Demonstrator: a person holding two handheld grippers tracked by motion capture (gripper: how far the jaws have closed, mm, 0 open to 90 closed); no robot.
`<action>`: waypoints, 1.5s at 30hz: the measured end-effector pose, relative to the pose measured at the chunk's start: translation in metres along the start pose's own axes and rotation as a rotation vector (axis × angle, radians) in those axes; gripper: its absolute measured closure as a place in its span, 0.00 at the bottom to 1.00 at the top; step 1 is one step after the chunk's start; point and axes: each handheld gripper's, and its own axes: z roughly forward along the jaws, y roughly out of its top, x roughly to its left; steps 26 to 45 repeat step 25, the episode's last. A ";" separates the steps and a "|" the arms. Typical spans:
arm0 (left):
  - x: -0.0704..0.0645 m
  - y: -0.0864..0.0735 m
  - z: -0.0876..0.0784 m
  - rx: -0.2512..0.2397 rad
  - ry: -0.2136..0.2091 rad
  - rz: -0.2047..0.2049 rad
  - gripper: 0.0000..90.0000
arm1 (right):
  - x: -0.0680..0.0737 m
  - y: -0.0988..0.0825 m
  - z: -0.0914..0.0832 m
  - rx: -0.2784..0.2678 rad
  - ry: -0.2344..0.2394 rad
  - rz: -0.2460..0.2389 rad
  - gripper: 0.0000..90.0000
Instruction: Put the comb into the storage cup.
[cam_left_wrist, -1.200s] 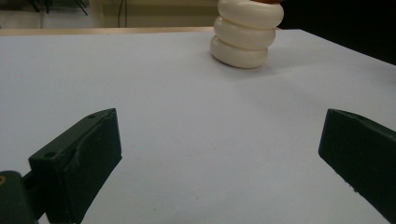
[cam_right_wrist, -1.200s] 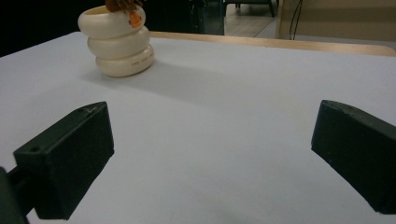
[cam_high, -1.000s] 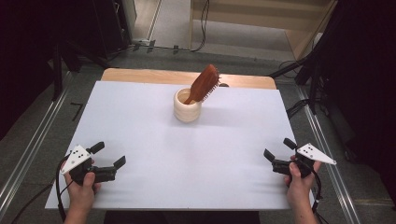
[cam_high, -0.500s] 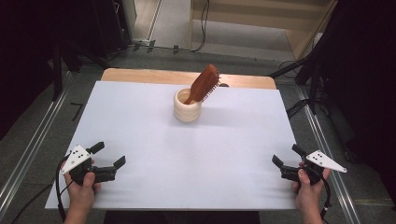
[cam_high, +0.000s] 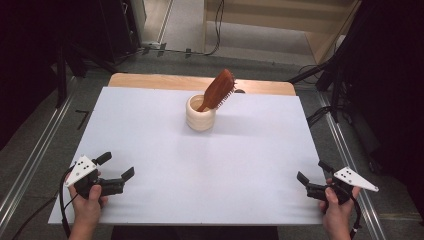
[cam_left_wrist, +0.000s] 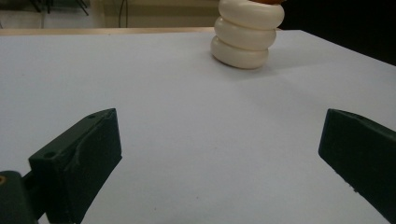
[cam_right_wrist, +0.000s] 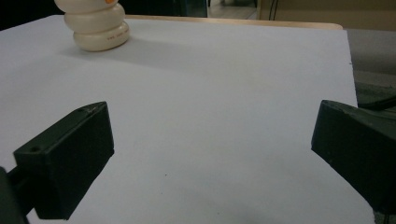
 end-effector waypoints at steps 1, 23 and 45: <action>0.000 0.000 0.000 0.000 -0.001 0.001 0.00 | 0.000 -0.001 -0.001 -0.002 -0.001 0.003 0.00; 0.001 0.000 0.002 0.004 -0.009 -0.001 0.00 | 0.005 -0.004 0.007 -0.001 -0.025 -0.016 0.00; 0.001 0.001 0.002 0.009 -0.007 0.006 0.00 | 0.005 -0.004 0.007 -0.002 -0.026 -0.016 0.00</action>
